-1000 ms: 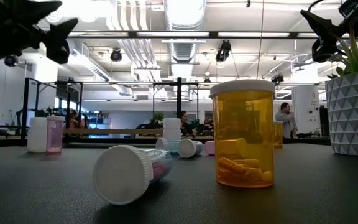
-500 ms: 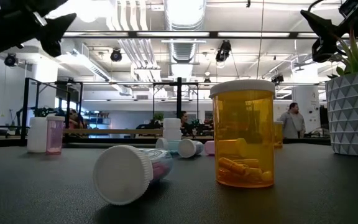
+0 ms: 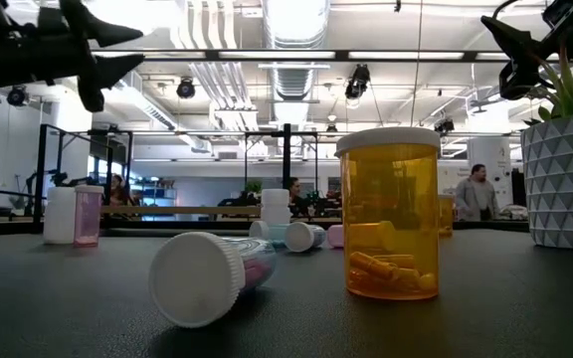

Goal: Pick and place medicine bottles onto shelf by color
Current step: Put the top left white pill bottle into the shelf

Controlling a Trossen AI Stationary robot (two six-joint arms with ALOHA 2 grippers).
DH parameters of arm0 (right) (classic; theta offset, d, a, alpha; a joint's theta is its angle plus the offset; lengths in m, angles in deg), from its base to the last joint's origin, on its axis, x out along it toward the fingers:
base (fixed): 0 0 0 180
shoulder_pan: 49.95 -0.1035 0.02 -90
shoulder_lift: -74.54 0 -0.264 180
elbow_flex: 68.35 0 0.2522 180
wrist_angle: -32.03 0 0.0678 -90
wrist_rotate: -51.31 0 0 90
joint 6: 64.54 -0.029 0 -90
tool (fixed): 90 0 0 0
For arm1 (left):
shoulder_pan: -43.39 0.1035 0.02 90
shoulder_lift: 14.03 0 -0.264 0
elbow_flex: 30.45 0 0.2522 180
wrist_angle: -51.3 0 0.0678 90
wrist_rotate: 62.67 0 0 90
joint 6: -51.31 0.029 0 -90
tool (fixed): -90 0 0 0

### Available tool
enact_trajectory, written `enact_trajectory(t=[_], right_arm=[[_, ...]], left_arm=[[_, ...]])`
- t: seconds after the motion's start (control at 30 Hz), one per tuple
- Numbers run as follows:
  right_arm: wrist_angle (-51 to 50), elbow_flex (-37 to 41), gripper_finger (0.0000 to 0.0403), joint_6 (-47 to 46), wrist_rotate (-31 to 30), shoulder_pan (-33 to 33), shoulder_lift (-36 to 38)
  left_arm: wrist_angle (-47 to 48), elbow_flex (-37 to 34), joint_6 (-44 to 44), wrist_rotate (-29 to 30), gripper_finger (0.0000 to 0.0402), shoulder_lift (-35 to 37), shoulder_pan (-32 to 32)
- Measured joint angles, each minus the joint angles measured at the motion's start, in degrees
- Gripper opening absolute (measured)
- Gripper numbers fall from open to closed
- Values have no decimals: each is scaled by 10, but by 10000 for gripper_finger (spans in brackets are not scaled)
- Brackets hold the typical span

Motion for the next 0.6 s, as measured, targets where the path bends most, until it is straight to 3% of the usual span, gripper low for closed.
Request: enact_trajectory(t=[0.2,0.6], right_arm=[[0,0,212,0,0,0,0],[0,0,212,0,0,0,0]], left_arm=[[0,35,-122,49,196,-72,0],[0,114,-296,58,196,-247,0]])
